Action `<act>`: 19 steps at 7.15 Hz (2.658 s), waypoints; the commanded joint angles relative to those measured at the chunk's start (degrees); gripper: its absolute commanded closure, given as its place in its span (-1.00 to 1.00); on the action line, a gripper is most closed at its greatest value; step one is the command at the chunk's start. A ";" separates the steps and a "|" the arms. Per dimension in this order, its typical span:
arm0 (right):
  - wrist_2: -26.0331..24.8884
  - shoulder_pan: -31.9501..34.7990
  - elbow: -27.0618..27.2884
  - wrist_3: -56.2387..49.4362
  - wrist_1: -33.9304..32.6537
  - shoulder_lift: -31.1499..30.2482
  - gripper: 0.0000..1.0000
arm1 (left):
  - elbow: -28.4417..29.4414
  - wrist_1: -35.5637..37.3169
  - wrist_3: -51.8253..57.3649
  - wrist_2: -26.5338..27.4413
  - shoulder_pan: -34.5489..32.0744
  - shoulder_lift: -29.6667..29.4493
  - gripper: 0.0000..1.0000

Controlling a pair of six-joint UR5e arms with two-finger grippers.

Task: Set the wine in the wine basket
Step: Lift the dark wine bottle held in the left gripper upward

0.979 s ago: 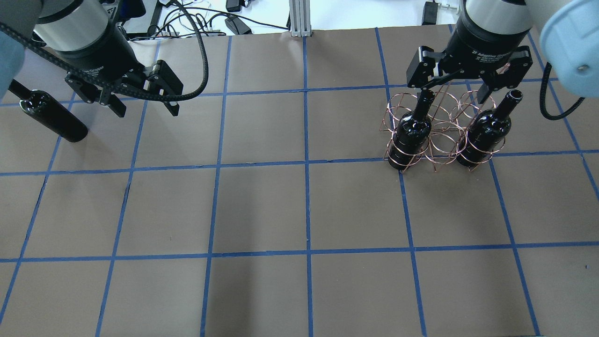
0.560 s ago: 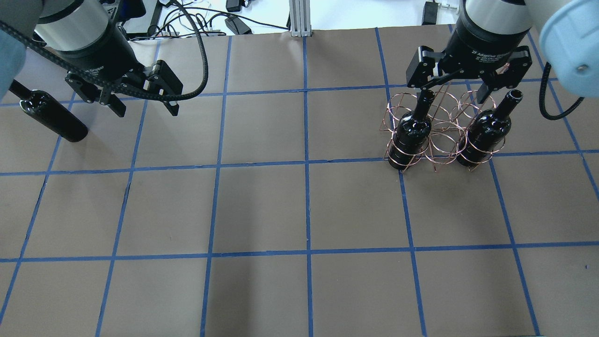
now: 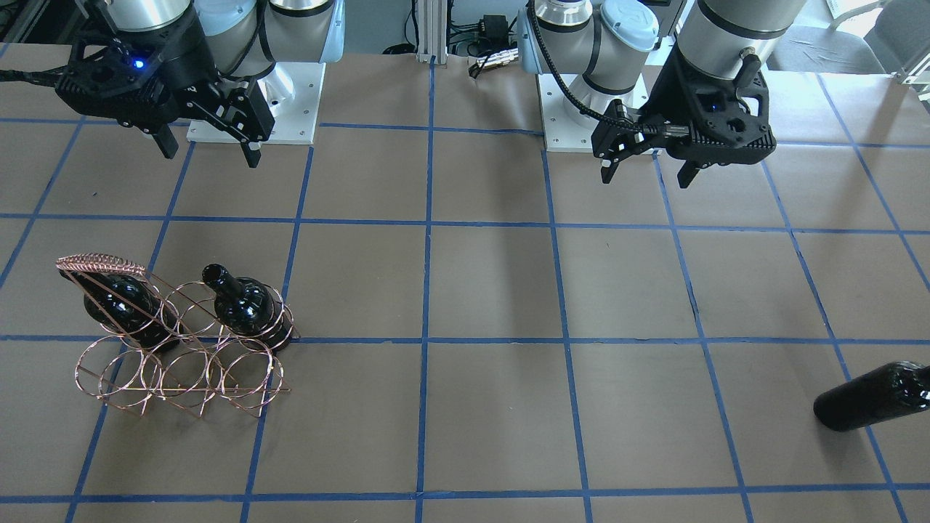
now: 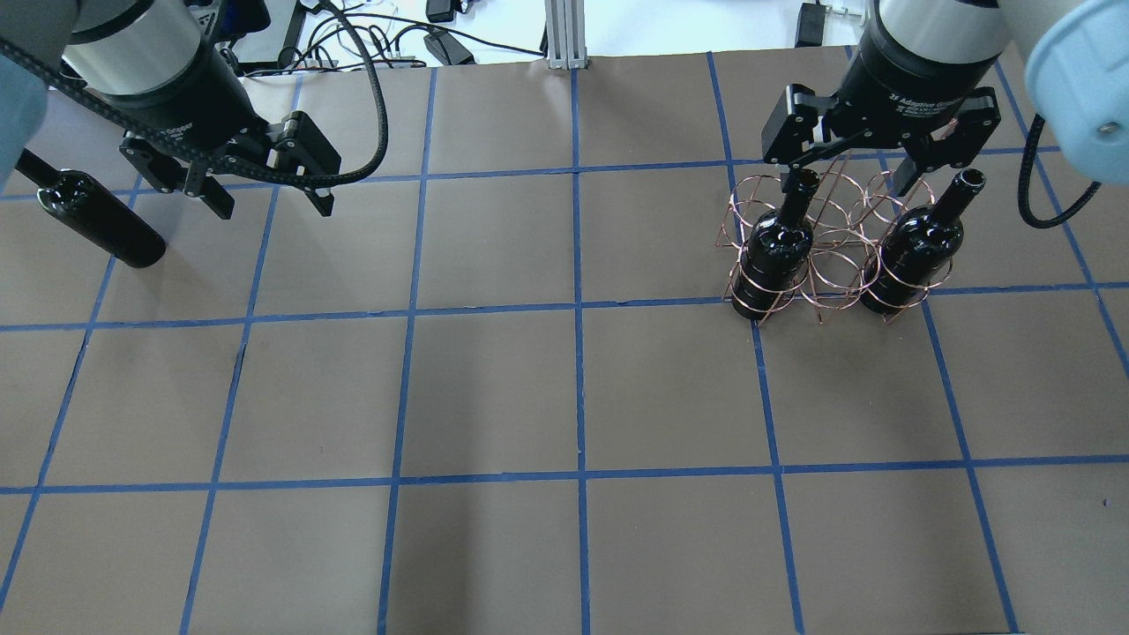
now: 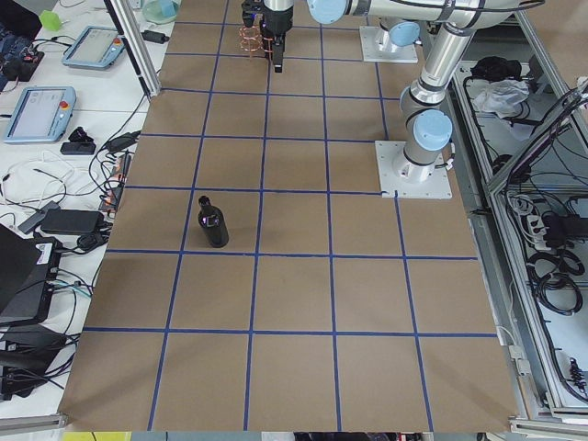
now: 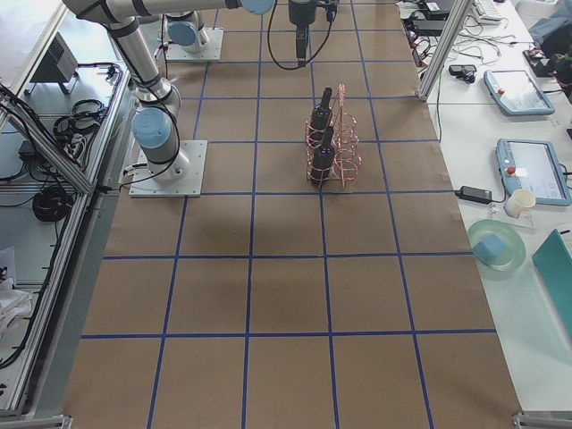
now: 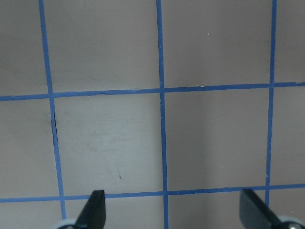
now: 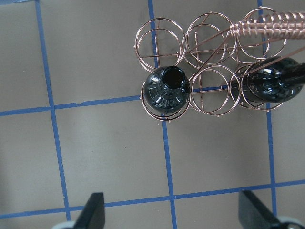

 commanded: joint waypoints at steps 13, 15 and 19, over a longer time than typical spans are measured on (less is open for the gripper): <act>0.53 0.13 0.08 -5.11 1.17 -0.02 -1.00 | 11.54 11.14 35.61 -0.46 31.98 -17.22 -1.00; 0.52 0.13 0.08 -5.02 1.43 0.16 -1.00 | 14.95 15.02 37.56 -0.28 32.08 -21.97 -1.00; 0.70 0.13 0.17 -5.37 1.34 0.33 -1.00 | 16.55 19.35 38.97 -2.98 32.26 -27.00 -0.93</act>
